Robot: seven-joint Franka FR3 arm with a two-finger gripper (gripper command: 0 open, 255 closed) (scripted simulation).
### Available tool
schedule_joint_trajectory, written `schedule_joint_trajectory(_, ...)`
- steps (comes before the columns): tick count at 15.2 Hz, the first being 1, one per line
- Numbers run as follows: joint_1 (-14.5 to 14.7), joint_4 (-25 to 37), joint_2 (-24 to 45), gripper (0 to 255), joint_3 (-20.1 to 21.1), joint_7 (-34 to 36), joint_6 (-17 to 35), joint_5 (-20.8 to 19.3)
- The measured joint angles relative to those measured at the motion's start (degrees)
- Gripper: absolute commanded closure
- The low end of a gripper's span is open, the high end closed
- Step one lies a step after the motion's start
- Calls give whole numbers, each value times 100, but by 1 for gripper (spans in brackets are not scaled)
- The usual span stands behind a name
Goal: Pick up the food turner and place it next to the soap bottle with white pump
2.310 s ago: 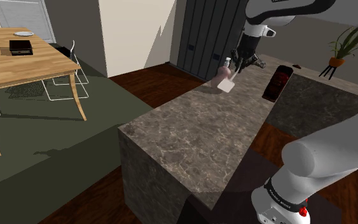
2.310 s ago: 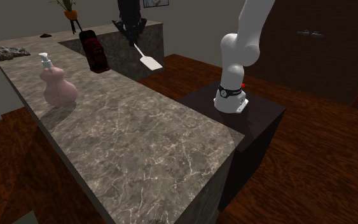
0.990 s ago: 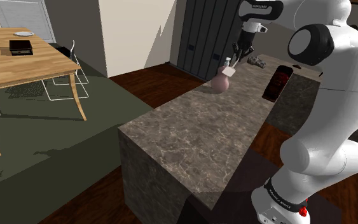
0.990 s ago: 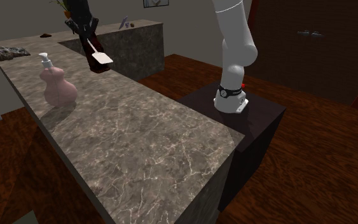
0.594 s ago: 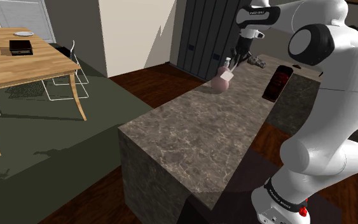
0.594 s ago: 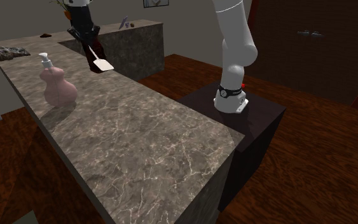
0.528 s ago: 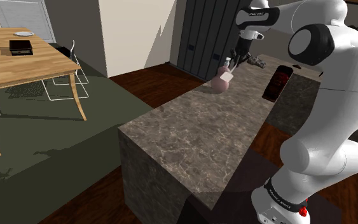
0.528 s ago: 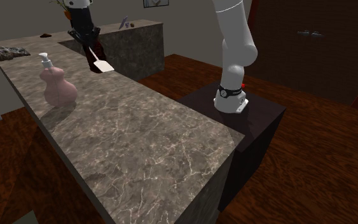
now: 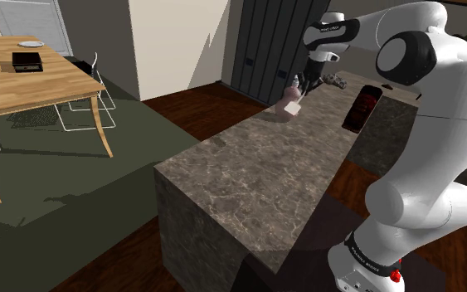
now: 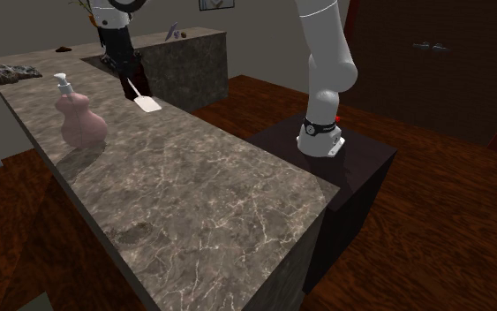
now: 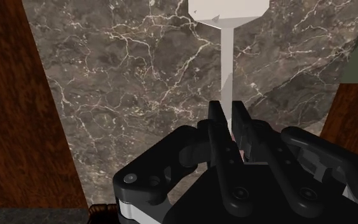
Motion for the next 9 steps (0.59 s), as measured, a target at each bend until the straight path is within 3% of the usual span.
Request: schedule_joint_trajectory(9,-3,-547,102,255,-3,28,649,-11)
